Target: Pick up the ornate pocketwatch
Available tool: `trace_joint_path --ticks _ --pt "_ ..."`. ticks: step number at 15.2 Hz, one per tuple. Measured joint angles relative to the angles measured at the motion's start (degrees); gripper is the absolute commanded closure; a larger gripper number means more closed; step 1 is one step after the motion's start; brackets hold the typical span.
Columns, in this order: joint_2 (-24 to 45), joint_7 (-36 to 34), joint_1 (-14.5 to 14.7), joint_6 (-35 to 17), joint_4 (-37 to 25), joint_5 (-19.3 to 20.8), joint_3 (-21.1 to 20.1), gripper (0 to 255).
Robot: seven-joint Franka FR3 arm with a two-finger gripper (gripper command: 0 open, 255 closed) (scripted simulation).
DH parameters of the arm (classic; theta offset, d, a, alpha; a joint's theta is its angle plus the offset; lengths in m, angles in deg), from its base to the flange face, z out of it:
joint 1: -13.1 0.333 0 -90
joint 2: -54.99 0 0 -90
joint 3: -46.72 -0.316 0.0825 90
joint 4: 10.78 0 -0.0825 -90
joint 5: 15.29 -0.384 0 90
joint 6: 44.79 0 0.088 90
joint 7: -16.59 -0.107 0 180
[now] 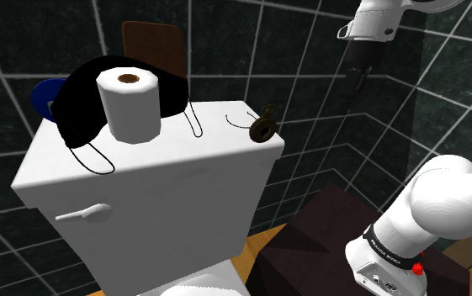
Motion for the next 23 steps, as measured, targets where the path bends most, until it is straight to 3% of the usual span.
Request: trace_joint_path --ticks 4,13,19,23 --pt "-1.34 -4.16 0.12 -3.20 0.44 -1.17 -3.47 0" --pt "-2.30 -24.49 -0.78 -16.63 -1.85 -3.75 -21.62 0" --pt "1.62 -38.46 -6.01 -23.61 -8.52 -0.16 -34.95 0" --pt "2.20 -42.20 -7.36 -26.35 -8.36 0.68 -38.60 0"
